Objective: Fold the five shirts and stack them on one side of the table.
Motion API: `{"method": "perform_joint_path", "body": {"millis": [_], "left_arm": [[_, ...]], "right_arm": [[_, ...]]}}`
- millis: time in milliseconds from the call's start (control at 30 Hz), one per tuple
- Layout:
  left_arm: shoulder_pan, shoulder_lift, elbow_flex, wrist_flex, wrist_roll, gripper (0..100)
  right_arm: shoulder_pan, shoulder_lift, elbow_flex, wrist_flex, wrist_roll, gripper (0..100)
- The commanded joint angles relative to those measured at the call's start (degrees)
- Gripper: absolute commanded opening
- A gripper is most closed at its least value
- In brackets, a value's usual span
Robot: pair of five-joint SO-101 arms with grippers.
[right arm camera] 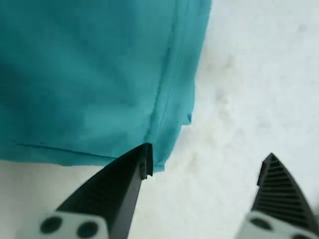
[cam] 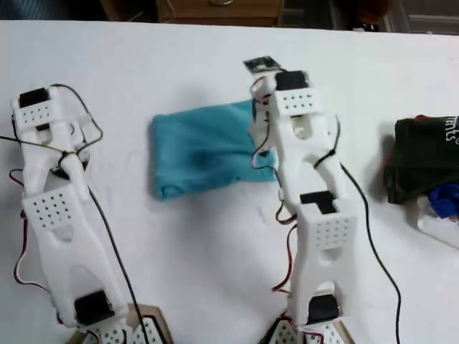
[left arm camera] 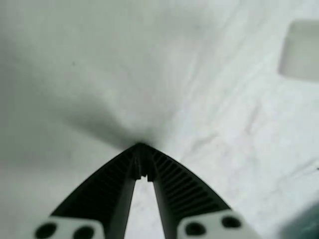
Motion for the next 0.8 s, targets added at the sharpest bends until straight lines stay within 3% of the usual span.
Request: {"method": "perform_joint_path", "body": {"millis": [0,333,767], "left_arm": [[3.5,-0.1,0.3,-0.4,0.3,3],[3.5,-0.1,0.4,-0.3,0.3,3],[4.6,-0.1,0.4,-0.4,-0.1,3]], "right_arm": [[-1.8,0.3,-2.2,-4.0,-1.8,33.8],[0.8,15.8,-17.2,-4.4,-4.9,33.9],[-1.3,29.5,-30.2,2.2,-10.8,33.7]]}}
